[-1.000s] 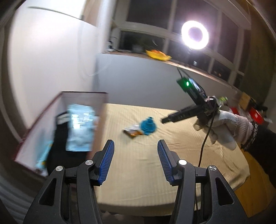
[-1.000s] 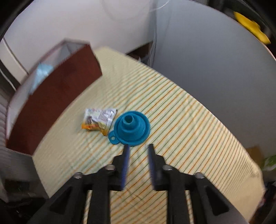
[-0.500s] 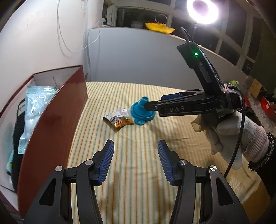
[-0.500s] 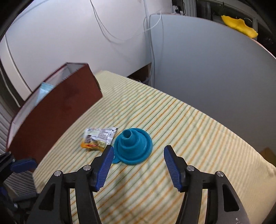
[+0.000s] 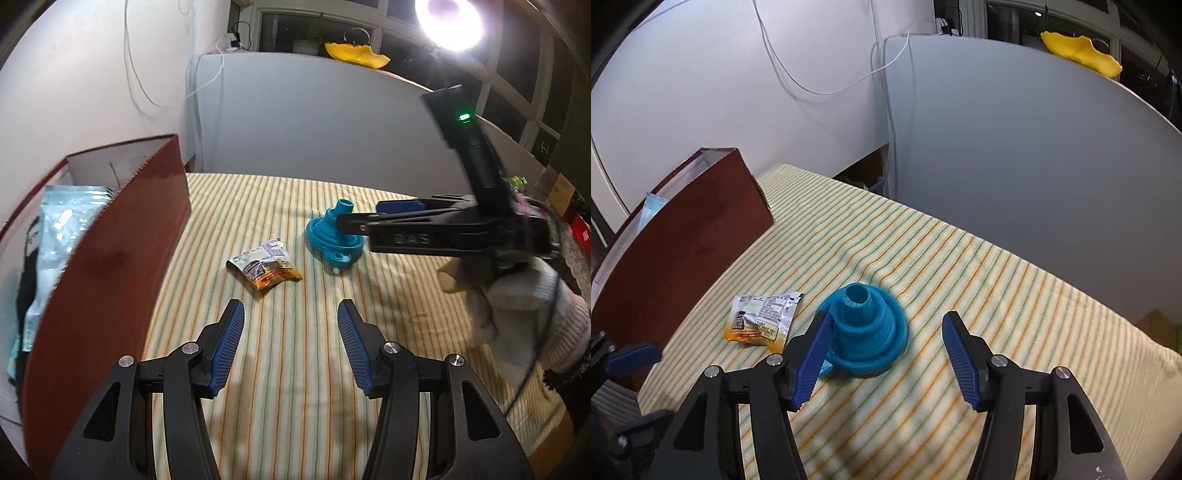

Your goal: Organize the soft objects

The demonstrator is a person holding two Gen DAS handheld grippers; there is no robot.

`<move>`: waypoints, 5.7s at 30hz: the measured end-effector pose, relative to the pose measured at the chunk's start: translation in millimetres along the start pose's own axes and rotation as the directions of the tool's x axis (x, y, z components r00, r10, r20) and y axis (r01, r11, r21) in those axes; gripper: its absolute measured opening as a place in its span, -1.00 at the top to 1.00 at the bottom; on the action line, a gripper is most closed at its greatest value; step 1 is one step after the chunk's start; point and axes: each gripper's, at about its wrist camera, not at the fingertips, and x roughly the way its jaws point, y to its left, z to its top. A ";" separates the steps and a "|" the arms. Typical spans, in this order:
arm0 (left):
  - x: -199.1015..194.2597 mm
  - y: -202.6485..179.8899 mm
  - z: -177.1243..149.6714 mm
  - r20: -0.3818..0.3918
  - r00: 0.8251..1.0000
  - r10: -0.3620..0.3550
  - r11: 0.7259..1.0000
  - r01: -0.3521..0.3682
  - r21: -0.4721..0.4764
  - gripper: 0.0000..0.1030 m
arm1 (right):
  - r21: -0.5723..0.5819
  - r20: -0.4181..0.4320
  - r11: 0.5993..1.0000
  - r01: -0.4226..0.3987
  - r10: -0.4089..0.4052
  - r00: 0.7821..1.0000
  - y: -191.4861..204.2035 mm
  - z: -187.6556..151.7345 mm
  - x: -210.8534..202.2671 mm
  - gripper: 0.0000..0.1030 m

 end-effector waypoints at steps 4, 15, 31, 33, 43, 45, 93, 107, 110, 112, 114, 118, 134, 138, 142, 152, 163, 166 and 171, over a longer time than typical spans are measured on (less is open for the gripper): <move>19.3 -1.0 7.4 -0.011 1.000 0.029 1.000 -0.029 0.010 -0.01 | -0.001 0.009 0.998 -0.069 0.069 0.998 -1.5 0.4 -5.2 -0.14; 61.3 4.2 22.7 -0.029 0.994 0.108 0.994 -0.108 0.000 -0.01 | 0.031 -0.011 0.994 -0.107 0.108 0.994 -4.3 0.3 20.5 -0.14; 97.6 16.2 32.0 -0.073 0.990 0.120 0.992 -0.122 -0.032 -0.14 | 0.016 -0.013 0.994 -0.111 0.111 0.994 1.6 -4.0 27.1 -0.14; 98.6 17.0 32.9 -0.072 0.991 0.117 0.992 -0.119 -0.032 -0.13 | 0.019 -0.018 0.993 -0.114 0.115 0.993 0.4 -3.4 28.2 -0.14; 94.3 13.6 32.0 -0.060 0.994 0.093 0.995 -0.095 -0.028 0.23 | 0.010 -0.030 0.993 -0.120 0.121 0.992 4.1 -2.3 35.6 0.07; 94.7 13.0 32.1 -0.059 0.995 0.086 0.996 -0.087 -0.025 0.25 | 0.012 -0.029 0.993 -0.119 0.119 0.992 4.3 -2.6 36.3 0.09; -136.6 133.0 -6.7 0.252 0.955 0.155 0.984 -0.128 -0.121 0.27 | -0.083 0.129 0.975 -0.204 0.214 0.968 124.7 50.3 -103.1 0.14; -123.3 187.5 -14.2 0.223 0.932 0.287 0.951 -0.249 -0.181 0.27 | -0.118 0.075 0.974 -0.191 0.200 0.977 183.0 112.0 -42.7 0.14; -116.7 190.7 -12.5 0.210 0.935 0.285 0.951 -0.248 -0.186 0.27 | -0.127 0.058 0.977 -0.173 0.181 0.982 188.6 116.2 -28.8 0.14; -112.4 190.8 -10.6 0.205 0.935 0.290 0.950 -0.254 -0.184 0.27 | -0.124 0.051 0.978 -0.169 0.177 0.983 189.7 118.5 -21.7 0.14; -111.2 191.8 -10.7 0.203 0.932 0.299 0.947 -0.263 -0.186 0.27 | -0.119 0.044 0.978 -0.171 0.177 0.983 189.7 121.1 -15.7 0.13; -107.8 194.4 -9.4 0.191 0.933 0.306 0.943 -0.270 -0.192 0.27 | -0.127 0.035 0.980 -0.154 0.160 0.987 192.4 124.5 -7.2 0.13; -109.6 194.2 -8.9 0.193 0.928 0.319 0.935 -0.275 -0.225 -0.28 | -0.132 0.048 0.983 -0.130 0.138 0.989 194.4 125.3 -8.1 -0.37; -114.2 195.5 -10.0 0.198 0.927 0.317 0.935 -0.271 -0.228 -0.28 | -0.128 0.054 0.982 -0.140 0.147 0.988 193.4 121.1 -14.5 -0.38; -120.2 190.8 -10.0 0.209 0.927 0.310 0.937 -0.261 -0.231 -0.28 | -0.129 0.059 0.982 -0.141 0.150 0.987 192.9 114.7 -21.8 -0.38; -142.6 179.7 -15.8 0.243 0.933 0.265 0.950 -0.210 -0.231 -0.28 | -0.150 0.104 0.979 -0.140 0.156 0.982 199.4 92.8 -56.6 -0.38; -159.0 165.7 -26.0 0.262 0.934 0.245 0.955 -0.186 -0.230 -0.31 | -0.180 0.144 0.976 -0.122 0.149 0.978 210.0 43.5 -100.5 -0.38; -165.2 160.4 -27.6 0.270 0.932 0.241 0.957 -0.182 -0.227 -0.45 | -0.184 0.160 0.977 -0.106 0.136 0.978 212.5 29.5 -114.9 -0.39; -175.3 147.6 -31.0 0.287 0.931 0.225 0.963 -0.168 -0.211 -0.46 | -0.152 0.182 0.980 -0.125 0.153 0.971 210.4 9.1 -136.5 -0.48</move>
